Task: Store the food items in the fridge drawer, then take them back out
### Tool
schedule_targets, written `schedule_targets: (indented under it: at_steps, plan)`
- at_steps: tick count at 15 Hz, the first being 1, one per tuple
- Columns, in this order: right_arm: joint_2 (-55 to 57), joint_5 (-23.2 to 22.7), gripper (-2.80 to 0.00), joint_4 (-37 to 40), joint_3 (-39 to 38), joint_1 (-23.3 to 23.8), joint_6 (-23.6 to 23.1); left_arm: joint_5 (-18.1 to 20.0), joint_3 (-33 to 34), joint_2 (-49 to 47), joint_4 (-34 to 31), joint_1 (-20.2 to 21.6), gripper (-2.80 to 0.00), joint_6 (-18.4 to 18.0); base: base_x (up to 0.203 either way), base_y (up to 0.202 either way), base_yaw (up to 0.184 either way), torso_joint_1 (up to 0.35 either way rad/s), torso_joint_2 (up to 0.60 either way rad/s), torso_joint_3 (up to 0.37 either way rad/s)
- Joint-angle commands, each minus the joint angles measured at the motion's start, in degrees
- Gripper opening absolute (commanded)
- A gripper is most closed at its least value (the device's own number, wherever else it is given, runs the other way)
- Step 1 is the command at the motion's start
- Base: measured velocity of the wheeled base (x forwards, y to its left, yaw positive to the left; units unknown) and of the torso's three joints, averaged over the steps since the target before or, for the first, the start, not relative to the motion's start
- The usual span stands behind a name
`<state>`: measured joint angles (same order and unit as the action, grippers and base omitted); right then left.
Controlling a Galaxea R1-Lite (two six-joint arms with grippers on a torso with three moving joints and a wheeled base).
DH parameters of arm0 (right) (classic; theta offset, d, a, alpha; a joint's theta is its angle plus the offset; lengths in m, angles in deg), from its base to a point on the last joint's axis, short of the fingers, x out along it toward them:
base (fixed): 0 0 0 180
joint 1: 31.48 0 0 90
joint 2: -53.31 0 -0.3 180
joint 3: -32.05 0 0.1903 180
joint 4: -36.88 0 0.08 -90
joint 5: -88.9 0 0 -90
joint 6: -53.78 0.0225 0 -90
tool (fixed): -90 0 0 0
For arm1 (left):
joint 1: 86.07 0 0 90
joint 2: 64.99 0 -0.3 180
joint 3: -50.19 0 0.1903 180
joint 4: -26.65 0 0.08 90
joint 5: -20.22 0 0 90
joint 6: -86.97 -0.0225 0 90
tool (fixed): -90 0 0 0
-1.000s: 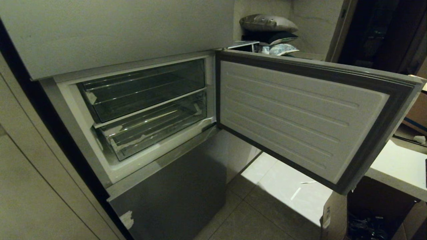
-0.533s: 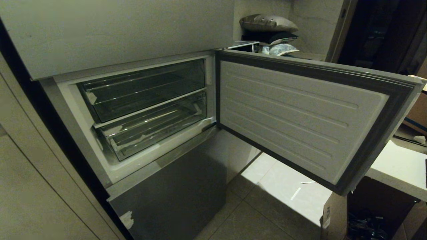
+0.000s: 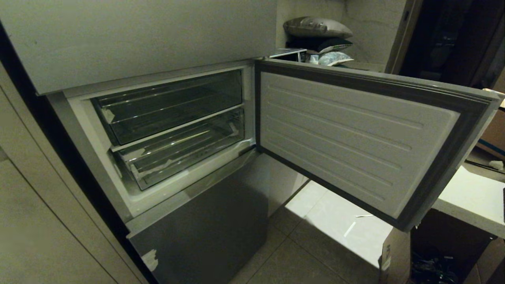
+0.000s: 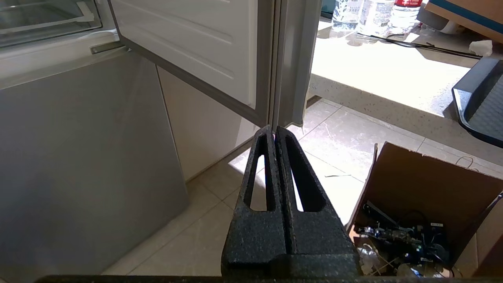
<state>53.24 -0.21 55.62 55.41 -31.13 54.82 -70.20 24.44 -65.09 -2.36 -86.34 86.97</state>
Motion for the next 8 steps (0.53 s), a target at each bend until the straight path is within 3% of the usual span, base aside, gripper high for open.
schedule_targets:
  at_steps: [1,8]
  plan:
    - [0.1,0.0,-2.80,0.0,-1.7,0.0,0.0,0.0,0.0,-0.1,-0.1,-0.1,-2.80,0.0,0.000,0.000,0.000,0.000,0.00,0.000]
    - [0.0,0.0,-2.80,0.0,-1.7,0.0,0.0,0.0,0.0,-0.1,-0.1,0.0,-2.80,0.0,0.000,0.000,0.000,0.000,0.00,0.000]
